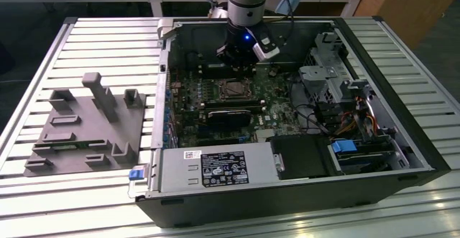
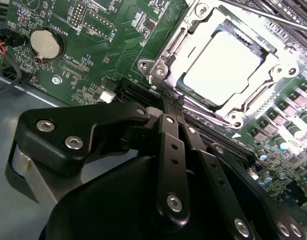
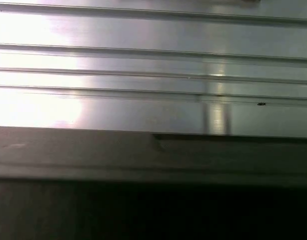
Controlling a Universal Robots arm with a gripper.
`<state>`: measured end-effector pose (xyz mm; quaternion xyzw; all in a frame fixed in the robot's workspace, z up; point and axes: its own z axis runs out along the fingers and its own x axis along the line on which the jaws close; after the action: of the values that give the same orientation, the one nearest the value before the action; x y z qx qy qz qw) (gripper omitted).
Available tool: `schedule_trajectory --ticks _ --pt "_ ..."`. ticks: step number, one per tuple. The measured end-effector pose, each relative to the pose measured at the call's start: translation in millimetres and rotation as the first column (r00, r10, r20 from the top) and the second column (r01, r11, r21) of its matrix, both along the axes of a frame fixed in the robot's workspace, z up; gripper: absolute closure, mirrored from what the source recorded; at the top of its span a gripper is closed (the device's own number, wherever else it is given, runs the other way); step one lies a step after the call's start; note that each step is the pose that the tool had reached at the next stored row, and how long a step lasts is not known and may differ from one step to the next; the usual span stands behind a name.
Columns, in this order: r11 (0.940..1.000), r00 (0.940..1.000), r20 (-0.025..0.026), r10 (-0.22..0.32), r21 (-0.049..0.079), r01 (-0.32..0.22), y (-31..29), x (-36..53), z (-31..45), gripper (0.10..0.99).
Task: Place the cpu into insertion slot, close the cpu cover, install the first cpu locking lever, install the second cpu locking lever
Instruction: 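Install the first cpu locking lever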
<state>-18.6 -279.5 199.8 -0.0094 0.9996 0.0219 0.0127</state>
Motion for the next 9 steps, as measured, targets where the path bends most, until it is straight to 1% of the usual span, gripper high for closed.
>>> schedule_trajectory --ticks 9 --pt "1.0000 1.0000 0.0002 0.000 -0.001 0.000 0.1 0.1 1.4 0.980"
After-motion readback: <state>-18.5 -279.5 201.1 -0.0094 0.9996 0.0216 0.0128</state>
